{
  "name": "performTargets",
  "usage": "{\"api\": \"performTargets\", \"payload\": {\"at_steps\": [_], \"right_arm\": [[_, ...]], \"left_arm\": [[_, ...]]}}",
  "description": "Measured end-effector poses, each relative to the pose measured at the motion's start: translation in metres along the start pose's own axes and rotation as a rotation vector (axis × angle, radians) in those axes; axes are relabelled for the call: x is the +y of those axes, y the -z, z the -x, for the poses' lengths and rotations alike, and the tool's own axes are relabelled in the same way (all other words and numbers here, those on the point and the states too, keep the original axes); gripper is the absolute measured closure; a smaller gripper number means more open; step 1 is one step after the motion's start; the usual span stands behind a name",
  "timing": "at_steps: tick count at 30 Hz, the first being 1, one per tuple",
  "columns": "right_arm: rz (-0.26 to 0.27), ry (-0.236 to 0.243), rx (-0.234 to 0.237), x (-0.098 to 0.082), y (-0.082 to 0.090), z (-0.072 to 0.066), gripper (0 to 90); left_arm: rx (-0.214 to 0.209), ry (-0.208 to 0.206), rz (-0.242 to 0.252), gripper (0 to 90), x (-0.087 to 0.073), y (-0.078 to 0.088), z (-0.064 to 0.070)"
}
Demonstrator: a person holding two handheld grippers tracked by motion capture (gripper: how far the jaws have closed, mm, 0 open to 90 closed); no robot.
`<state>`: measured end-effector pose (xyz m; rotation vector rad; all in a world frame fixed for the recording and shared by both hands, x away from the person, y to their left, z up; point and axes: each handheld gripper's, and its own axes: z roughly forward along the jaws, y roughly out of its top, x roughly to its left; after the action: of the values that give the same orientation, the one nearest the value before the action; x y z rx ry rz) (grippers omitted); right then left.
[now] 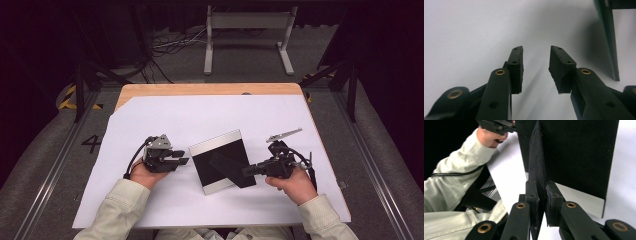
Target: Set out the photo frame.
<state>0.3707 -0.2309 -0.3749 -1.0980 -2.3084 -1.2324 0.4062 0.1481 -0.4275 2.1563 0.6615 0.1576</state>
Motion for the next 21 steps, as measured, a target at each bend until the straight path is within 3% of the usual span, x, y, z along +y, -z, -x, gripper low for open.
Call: {"api": "performTargets", "payload": {"at_steps": [6,21], "right_arm": [[0.010,0.024,0.068,0.000,0.000,-0.003,87.6],[0.050,0.087,0.071,0.001,-0.001,-0.015,88.2]], "left_arm": [[0.003,-0.004,0.002,64.1,0.000,0.000,-0.001],[0.009,0.001,-0.002,64.1,-0.001,0.000,-0.001]]}}
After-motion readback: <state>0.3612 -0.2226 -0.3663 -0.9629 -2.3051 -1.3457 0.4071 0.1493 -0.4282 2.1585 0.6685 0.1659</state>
